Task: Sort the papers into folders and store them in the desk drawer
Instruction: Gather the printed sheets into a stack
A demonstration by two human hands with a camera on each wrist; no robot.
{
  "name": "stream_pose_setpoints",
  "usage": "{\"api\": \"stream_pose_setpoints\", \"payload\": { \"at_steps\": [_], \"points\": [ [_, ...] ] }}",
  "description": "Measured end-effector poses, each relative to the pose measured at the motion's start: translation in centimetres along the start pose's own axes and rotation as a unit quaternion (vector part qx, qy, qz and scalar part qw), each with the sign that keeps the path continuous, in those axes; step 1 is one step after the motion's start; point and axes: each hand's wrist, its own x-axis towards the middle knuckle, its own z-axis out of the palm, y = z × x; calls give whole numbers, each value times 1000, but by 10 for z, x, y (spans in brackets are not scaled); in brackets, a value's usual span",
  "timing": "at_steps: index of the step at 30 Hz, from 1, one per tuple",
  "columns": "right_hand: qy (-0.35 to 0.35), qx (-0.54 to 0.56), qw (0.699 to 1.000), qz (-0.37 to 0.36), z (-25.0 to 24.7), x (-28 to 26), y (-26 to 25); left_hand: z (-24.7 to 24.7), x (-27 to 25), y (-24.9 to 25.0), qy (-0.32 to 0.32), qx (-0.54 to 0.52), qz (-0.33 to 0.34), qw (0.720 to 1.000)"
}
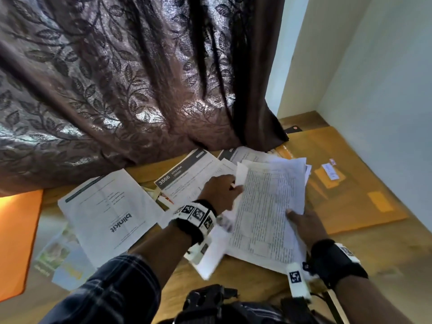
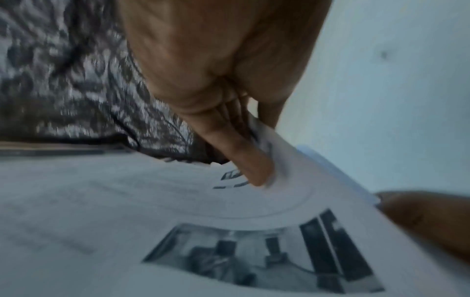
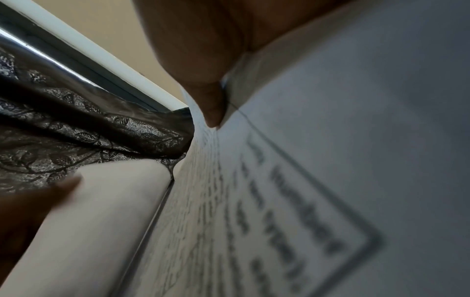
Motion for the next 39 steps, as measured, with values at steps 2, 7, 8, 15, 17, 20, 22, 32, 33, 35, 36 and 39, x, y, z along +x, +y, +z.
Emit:
{"api": "stream_pose_setpoints", "payload": {
  "at_steps": [2,7,8,15,17,20,22,32,33,35,36,39],
  "points": [
    [-1,-20,1000,2,-2,1,1,9,5,12,-59,-211,-30,975],
    [-7,-3,1000,-1,-2,-2,1,9,21,-31,24,89,24,995],
    [-9,-1,1000,-9,-2,-4,1,9,20,-43,28,134,-4,991],
    [-14,11,999,-36,-1,-6,-1,23,6,-58,42,233,-79,968],
    [-16,16,999,-34,-1,-6,-4,29,5,-56,40,246,-73,966],
    [-20,19,998,-50,0,-8,-9,38,3,-54,46,263,-51,962],
    [-30,1,997,-73,3,-10,-12,44,2,-49,51,263,-45,962],
    [-63,33,986,-152,8,-35,-36,17,8,-40,123,-36,-90,988],
    [-69,52,984,-156,7,-41,-41,9,9,-44,128,-98,-91,983],
    [-79,85,980,-162,8,-49,-47,-7,5,-50,123,-240,-58,961],
    [-81,94,978,-169,11,-52,-50,-14,0,-52,110,-290,-33,950],
    [-74,89,976,-182,29,-60,-58,-34,-27,-51,94,-332,56,937]
  ]
}}
